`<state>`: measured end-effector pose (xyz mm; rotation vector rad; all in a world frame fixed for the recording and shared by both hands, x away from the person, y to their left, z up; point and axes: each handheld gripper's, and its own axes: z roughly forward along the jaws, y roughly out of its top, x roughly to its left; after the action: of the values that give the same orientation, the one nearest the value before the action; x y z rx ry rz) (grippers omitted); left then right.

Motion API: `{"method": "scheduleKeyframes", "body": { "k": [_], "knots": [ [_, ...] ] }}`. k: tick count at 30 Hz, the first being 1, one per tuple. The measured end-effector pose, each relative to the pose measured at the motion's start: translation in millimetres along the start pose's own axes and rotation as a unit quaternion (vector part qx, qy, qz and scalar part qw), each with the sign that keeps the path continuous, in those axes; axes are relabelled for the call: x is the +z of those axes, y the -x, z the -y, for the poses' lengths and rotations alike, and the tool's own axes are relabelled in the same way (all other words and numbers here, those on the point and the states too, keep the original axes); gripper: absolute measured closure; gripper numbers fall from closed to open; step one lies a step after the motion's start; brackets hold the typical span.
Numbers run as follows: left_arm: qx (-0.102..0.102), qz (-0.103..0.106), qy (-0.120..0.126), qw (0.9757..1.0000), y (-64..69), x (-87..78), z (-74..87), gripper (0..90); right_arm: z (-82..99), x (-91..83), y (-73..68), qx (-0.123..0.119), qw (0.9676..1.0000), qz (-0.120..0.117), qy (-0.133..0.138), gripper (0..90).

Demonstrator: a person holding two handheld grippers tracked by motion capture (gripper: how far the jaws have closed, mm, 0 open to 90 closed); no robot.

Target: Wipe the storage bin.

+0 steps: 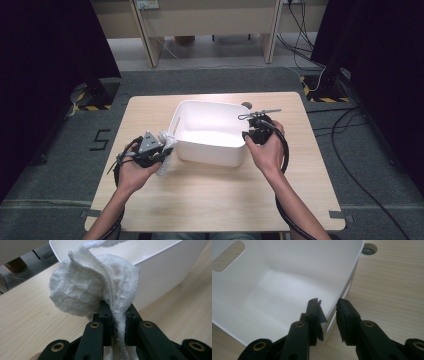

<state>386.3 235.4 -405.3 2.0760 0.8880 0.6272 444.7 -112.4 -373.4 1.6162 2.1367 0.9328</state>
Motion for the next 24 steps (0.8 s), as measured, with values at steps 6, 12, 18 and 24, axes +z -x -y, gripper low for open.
{"method": "scheduleKeyframes", "body": {
  "k": [6, 12, 18, 24],
  "knots": [
    [-0.002, 0.002, -0.004, 1.0000, 4.5, 5.2, 0.8, 79.8, -3.0, 2.4, 2.0, -0.007, 0.9999, 0.011, 0.003, 74.8],
    [-0.008, 0.002, -0.007, 0.9999, 8.4, 12.0, 1.6, 79.7, -3.7, 3.6, 3.0, -0.015, 0.9998, 0.014, 0.006, 75.1],
    [-0.009, -0.001, -0.011, 0.9999, 10.8, 17.4, 0.4, 79.8, -2.6, 3.4, 3.5, -0.023, 0.9996, 0.011, 0.010, 75.2],
    [-0.006, 0.002, -0.013, 0.9999, 10.8, 20.9, -1.5, 79.8, -2.0, 3.3, 4.6, -0.032, 0.9994, 0.008, 0.011, 75.2]
  ]
}}
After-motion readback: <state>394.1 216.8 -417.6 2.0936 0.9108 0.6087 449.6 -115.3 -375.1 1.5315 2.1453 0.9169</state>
